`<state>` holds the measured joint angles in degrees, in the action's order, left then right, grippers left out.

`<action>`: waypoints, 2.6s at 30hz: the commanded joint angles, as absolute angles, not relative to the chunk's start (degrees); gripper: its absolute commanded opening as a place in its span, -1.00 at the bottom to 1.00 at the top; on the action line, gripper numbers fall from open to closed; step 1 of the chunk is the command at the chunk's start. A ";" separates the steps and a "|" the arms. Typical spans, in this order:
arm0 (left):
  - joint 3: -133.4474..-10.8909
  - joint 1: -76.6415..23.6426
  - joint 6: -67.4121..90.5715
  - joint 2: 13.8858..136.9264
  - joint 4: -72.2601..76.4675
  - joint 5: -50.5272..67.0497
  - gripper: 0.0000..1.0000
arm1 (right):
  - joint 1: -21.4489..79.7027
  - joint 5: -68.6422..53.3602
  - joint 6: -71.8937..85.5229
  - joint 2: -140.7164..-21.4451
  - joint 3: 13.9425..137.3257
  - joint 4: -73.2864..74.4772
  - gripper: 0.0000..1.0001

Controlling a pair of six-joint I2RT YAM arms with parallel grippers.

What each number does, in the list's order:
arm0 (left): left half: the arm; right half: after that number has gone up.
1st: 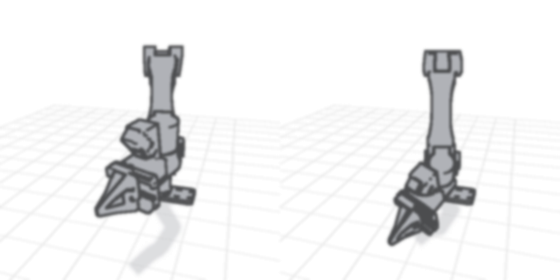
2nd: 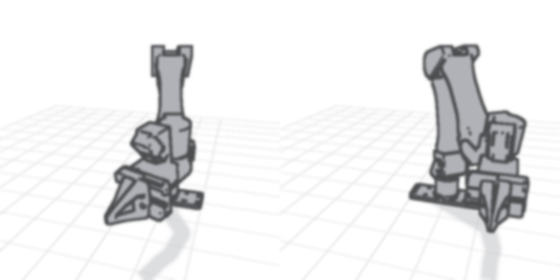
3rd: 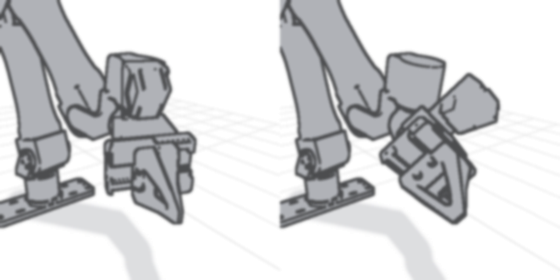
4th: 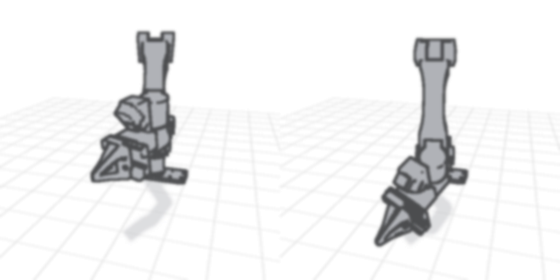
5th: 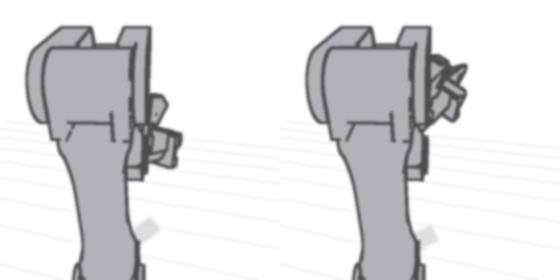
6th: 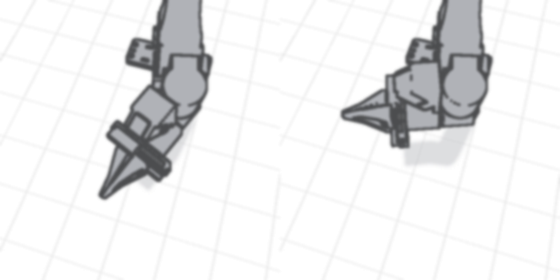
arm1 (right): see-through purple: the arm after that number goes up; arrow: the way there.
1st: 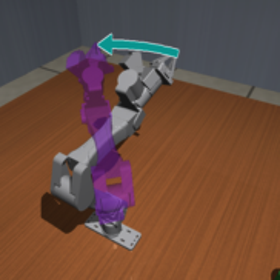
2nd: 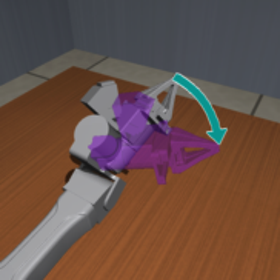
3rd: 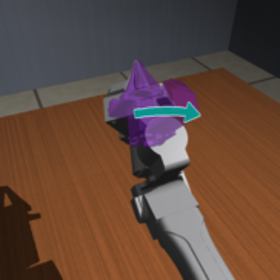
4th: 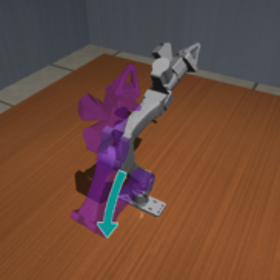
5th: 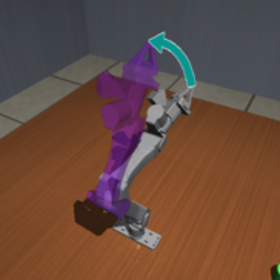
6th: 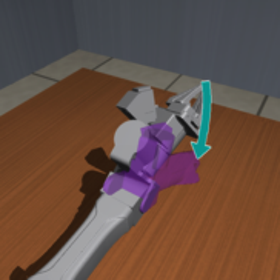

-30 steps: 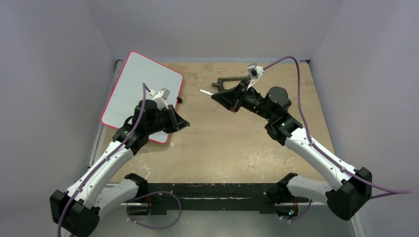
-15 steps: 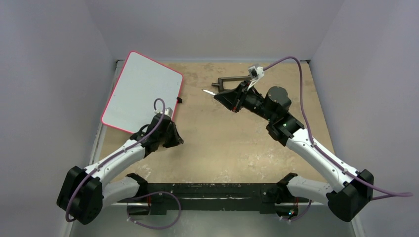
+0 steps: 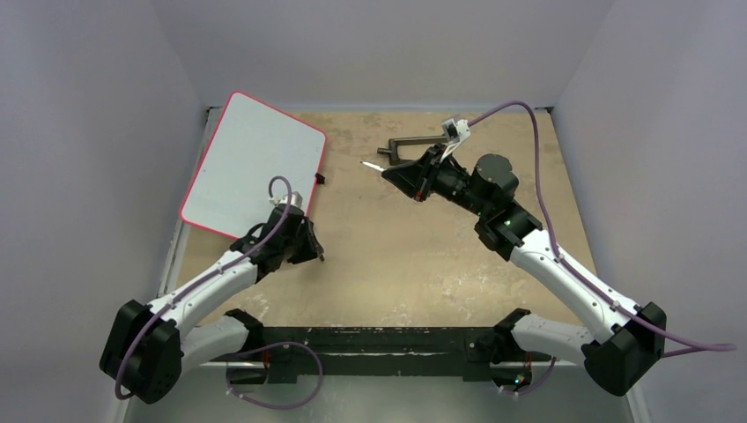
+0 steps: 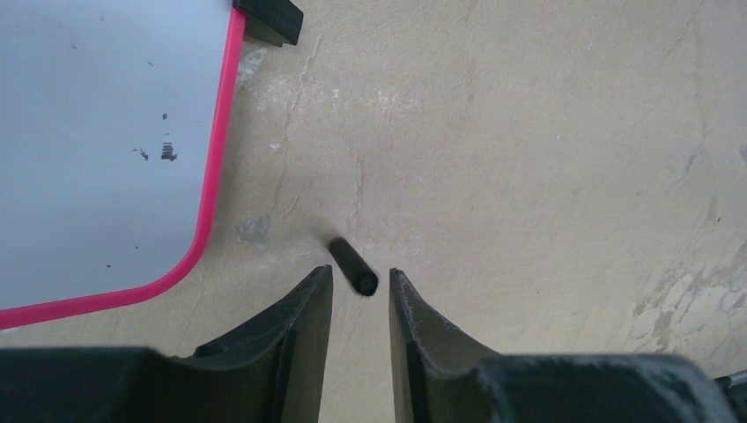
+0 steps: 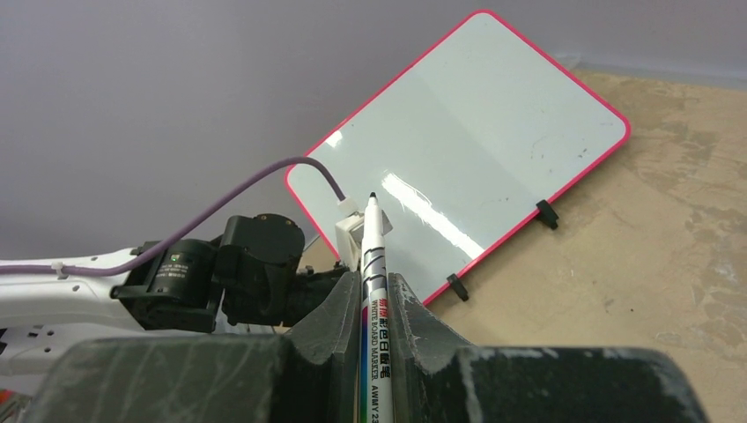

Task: Write a sentence on the whiteboard
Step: Place the pen cap at the center of the board, then move the whiteboard to the center of the board.

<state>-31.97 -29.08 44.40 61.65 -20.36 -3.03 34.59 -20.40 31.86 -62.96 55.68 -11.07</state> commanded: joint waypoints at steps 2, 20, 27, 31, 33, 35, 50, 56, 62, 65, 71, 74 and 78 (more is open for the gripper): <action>-31.73 -29.37 45.71 58.76 -21.96 -5.82 -0.31 | 34.41 -19.77 30.76 -62.40 56.96 -11.89 -1.00; -59.77 -26.11 32.30 55.02 -44.80 -14.38 -0.03 | 34.45 -20.15 28.86 -62.37 55.72 -11.17 -1.00; -70.00 -12.86 25.23 61.46 -42.25 -8.91 0.03 | 34.43 -20.96 28.58 -61.64 54.80 -11.10 -1.00; -72.03 -4.88 19.58 64.78 -35.93 -2.50 0.26 | 34.45 -22.10 28.69 -61.34 54.54 -11.12 -1.00; -75.15 1.60 20.52 67.99 -37.10 3.67 0.30 | 34.45 -23.01 29.28 -61.11 54.05 -11.94 -1.00; -77.75 7.48 22.55 71.37 -37.44 9.73 0.34 | 34.45 -23.85 29.85 -61.07 53.61 -12.48 -1.00; -92.41 24.68 20.12 91.35 -32.64 20.18 0.52 | 34.45 -27.70 31.95 -62.01 52.53 -15.06 -1.00; -94.31 24.89 21.42 97.43 -30.04 21.23 0.51 | 34.45 -29.40 32.39 -62.10 52.26 -15.47 -1.00; -96.43 25.04 21.76 102.48 -29.42 25.05 0.50 | 34.40 -29.49 31.83 -61.44 52.27 -14.66 -1.00; -97.15 25.05 21.65 104.11 -28.95 27.26 0.39 | 34.43 -29.54 31.56 -61.23 52.21 -13.93 -1.00; -97.24 24.35 22.77 106.51 -27.85 32.35 0.16 | 34.43 -28.74 30.77 -60.09 52.13 -12.92 -1.00; -97.18 22.94 21.95 106.72 -28.18 32.08 0.14 | 34.45 -28.83 30.68 -59.72 52.12 -12.66 -1.00; -97.30 20.39 21.13 107.21 -28.65 32.27 0.11 | 34.41 -28.56 30.44 -59.01 52.05 -12.21 -1.00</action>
<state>-95.31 23.64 21.85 106.89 -29.91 28.82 34.54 -28.23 31.64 -60.62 52.25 -11.64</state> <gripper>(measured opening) 0.564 0.106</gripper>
